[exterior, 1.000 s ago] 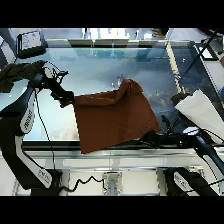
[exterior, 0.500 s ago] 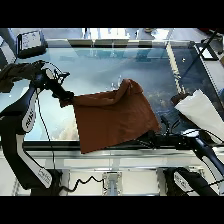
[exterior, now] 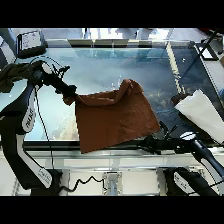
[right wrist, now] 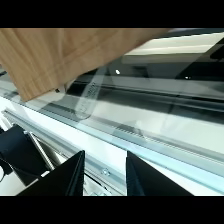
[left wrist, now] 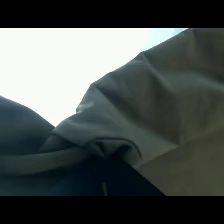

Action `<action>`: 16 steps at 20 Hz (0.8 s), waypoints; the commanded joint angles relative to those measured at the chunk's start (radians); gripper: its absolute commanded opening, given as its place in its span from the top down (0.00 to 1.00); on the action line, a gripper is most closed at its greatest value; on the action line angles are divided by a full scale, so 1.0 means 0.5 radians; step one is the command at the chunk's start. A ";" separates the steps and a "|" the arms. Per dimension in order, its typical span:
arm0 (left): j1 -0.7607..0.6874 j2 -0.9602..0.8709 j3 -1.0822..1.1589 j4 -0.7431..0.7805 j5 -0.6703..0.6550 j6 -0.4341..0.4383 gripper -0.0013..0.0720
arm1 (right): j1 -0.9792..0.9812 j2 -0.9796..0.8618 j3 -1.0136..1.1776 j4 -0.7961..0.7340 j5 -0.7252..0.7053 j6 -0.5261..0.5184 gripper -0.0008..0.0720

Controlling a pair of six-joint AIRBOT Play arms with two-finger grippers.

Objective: Fold the shirts.

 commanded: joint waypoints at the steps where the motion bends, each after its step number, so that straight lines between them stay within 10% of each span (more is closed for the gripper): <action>1: 0.000 0.001 0.023 -0.024 0.003 -0.022 0.96 | 0.299 -0.001 -0.098 0.397 -0.378 -0.005 0.56; 7: 0.000 0.001 0.023 -0.025 0.004 -0.021 0.96 | 1.032 -0.114 -0.101 1.113 -1.101 -0.085 0.52; 16: 0.000 0.001 0.023 -0.027 0.002 -0.020 0.96 | 1.160 -0.586 0.166 1.627 -1.083 -0.536 0.52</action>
